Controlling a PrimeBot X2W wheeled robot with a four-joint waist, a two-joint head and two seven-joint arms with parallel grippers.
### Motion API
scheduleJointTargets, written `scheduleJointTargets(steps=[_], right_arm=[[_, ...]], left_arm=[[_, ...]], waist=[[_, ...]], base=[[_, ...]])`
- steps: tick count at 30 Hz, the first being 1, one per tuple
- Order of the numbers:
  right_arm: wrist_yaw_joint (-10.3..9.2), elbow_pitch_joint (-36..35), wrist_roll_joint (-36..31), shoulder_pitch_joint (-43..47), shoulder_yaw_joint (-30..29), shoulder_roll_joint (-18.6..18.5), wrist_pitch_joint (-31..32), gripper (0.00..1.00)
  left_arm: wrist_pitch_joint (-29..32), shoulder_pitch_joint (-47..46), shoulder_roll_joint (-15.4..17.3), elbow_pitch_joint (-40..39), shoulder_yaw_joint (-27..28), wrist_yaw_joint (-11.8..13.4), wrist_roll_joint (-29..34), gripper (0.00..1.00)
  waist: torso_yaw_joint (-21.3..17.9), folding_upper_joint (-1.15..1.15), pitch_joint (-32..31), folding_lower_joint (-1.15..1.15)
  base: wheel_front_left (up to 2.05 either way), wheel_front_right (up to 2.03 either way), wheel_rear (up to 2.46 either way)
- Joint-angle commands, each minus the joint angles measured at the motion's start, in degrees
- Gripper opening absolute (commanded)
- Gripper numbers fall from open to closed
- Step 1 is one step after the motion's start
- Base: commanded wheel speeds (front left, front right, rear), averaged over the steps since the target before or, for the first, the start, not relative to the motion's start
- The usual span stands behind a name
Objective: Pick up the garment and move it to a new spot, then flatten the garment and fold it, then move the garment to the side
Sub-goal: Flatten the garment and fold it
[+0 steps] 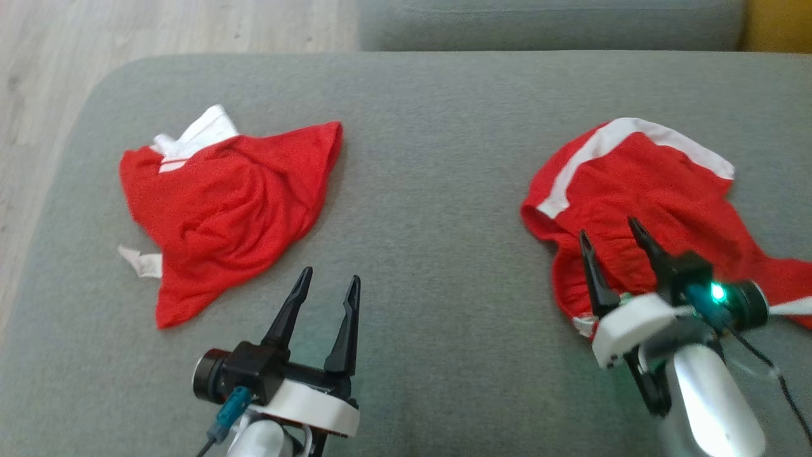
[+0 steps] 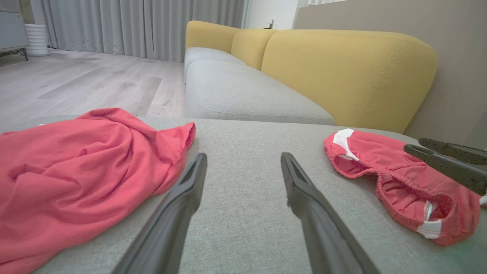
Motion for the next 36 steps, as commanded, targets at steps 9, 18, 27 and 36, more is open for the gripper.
scheduleJointTargets(steps=[9,18,27,36], right_arm=[[0.39,5.7,-7.54,-8.1,-0.97,-0.32,3.75,1.0],[0.39,11.19,-13.55,-12.9,-2.46,-0.32,5.07,1.0],[0.39,13.7,-13.61,-17.09,-2.06,-0.31,2.53,0.0],[0.39,14.18,-7.36,-22.81,2.7,-0.31,3.75,0.0]], left_arm=[[-0.71,-2.67,-0.12,-1.15,-0.22,0.04,-0.74,1.0],[-0.71,-3.62,-0.12,-1.98,-0.47,0.29,-0.73,1.0],[-0.71,-4.59,-0.12,-1.82,-1.21,0.32,-1.12,1.0],[-0.71,-4.94,-0.12,-1.35,-1.95,0.38,-1.78,1.0]], waist=[[4.21,0.0,2.15,0.0],[5.24,0.0,4.12,0.0],[5.97,0.0,5.81,0.0],[6.95,0.0,5.25,0.0]], base=[[0.0,0.0,0.0],[0.0,0.0,0.0],[0.0,0.0,0.0],[0.0,0.0,0.0]])
